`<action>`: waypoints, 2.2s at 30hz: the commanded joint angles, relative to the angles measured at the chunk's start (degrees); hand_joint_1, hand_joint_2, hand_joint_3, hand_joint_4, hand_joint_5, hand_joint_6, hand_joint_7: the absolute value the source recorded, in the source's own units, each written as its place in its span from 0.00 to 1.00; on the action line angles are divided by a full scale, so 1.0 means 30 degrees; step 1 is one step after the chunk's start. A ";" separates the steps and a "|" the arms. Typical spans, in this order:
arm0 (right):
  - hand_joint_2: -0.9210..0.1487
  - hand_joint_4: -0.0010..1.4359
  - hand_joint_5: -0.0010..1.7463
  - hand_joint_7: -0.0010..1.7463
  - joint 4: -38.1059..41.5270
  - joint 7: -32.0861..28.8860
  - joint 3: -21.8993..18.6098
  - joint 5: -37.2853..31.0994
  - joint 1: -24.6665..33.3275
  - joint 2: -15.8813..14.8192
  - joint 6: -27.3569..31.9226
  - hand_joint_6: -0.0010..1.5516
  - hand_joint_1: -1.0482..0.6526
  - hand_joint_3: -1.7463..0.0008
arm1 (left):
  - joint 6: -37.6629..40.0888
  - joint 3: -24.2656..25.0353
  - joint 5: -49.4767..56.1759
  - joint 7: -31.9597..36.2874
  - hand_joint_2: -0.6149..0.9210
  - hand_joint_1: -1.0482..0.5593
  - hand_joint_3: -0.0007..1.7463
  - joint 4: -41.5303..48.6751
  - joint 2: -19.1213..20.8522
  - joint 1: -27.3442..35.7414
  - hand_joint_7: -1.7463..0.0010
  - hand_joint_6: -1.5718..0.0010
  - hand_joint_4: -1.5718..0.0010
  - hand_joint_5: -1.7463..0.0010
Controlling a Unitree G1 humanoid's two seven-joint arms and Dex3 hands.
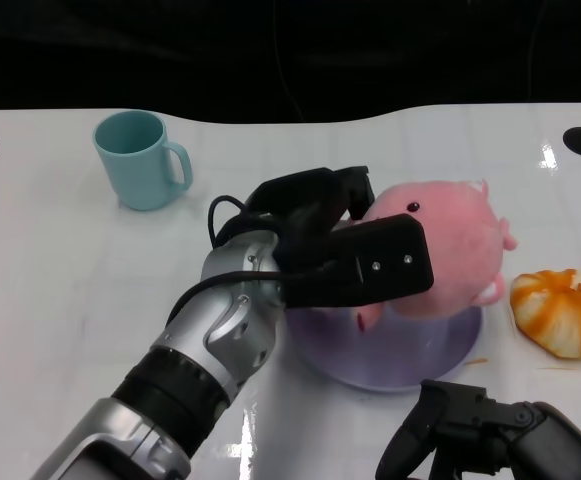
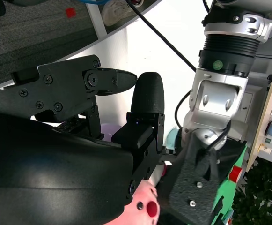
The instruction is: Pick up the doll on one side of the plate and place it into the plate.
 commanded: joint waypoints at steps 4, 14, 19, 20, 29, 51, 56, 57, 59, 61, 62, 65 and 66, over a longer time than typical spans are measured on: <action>0.00 0.49 0.88 0.72 -0.0128 -0.0061 -0.0111 0.0052 0.0119 -0.0110 -0.0180 0.39 0.46 0.83 | -0.0079 -0.0075 -0.0216 -0.1397 0.99 0.40 0.08 0.0166 0.0294 -0.0731 0.93 0.54 0.65 0.36; 0.00 0.49 0.89 0.73 0.0063 0.0094 -0.0386 0.0291 0.0105 -0.0180 -0.0282 0.40 0.45 0.82 | -0.1296 -0.1837 0.1373 -0.3324 1.00 0.04 0.25 -0.1117 0.2355 -0.0456 1.00 0.89 0.99 0.88; 0.00 0.49 0.88 0.73 -0.0048 0.0131 -0.0476 0.0309 0.0113 -0.0207 -0.0073 0.40 0.45 0.82 | -0.1558 -0.1877 0.1394 -0.4016 1.00 0.00 0.27 -0.2085 0.3080 -0.0236 1.00 0.95 1.00 0.97; 0.00 0.49 0.88 0.73 -0.0024 0.0147 -0.0535 0.0338 0.0118 -0.0221 -0.0121 0.40 0.45 0.82 | -0.1539 -0.1829 0.1390 -0.4234 1.00 0.00 0.27 -0.2515 0.3298 -0.0127 1.00 0.96 1.00 0.98; 0.00 0.48 0.89 0.72 -0.0042 0.0239 -0.0726 0.0511 0.0113 -0.0271 -0.0059 0.39 0.46 0.82 | -0.1810 -0.0522 0.0497 -0.5833 1.00 0.01 0.26 -0.7872 0.5391 0.2144 0.99 0.95 0.97 0.98; 0.00 0.49 0.89 0.73 0.0189 0.0322 -0.0869 0.0651 0.0129 -0.0309 -0.0403 0.40 0.46 0.82 | -0.7197 0.5342 -0.4587 -0.2196 1.00 0.27 0.11 -1.4777 0.6148 1.0836 0.92 0.67 0.81 0.59; 0.00 0.49 0.89 0.73 0.0168 0.0361 -0.0907 0.0588 0.0070 -0.0378 -0.0316 0.40 0.46 0.82 | -0.7664 0.6658 -0.8328 -0.2027 1.00 0.47 0.08 -1.5439 0.4561 1.2833 0.85 0.53 0.73 0.43; 0.00 0.49 0.89 0.73 0.0128 0.0368 -0.0908 0.0563 0.0056 -0.0390 -0.0240 0.40 0.46 0.82 | -0.7528 0.6844 -0.9075 -0.2104 1.00 0.50 0.08 -1.5627 0.4263 1.3131 0.84 0.51 0.71 0.41; 0.00 0.48 0.89 0.73 0.0110 0.0369 -0.0905 0.0605 0.0050 -0.0356 -0.0223 0.39 0.47 0.82 | -0.7143 0.7239 -1.0701 -0.1958 0.95 0.55 0.18 -1.6299 0.3392 1.4078 0.79 0.47 0.65 0.40; 0.00 0.48 0.89 0.73 0.0170 0.0375 -0.0910 0.0655 0.0042 -0.0330 -0.0320 0.39 0.47 0.82 | -0.6222 0.7508 -1.1925 -0.1766 0.80 0.58 0.48 -1.7225 0.2687 1.5010 0.71 0.46 0.58 0.39; 0.00 0.48 0.89 0.73 0.0187 0.0378 -0.0905 0.0653 0.0032 -0.0328 -0.0345 0.39 0.46 0.82 | -0.5645 0.7626 -1.2515 -0.1760 0.77 0.58 0.56 -1.7716 0.2432 1.5427 0.62 0.47 0.55 0.35; 0.00 0.48 0.89 0.73 0.0124 0.0376 -0.0865 0.0633 0.0013 -0.0322 -0.0259 0.39 0.46 0.82 | -0.3520 0.7964 -1.4510 -0.1813 0.76 0.58 0.61 -1.9370 0.1861 1.6627 0.48 0.48 0.51 0.28; 0.00 0.48 0.89 0.73 0.0090 0.0379 -0.0848 0.0629 0.0002 -0.0321 -0.0220 0.39 0.46 0.82 | -0.2740 0.8035 -1.5067 -0.1764 0.75 0.57 0.63 -2.0021 0.1769 1.7060 0.44 0.48 0.49 0.25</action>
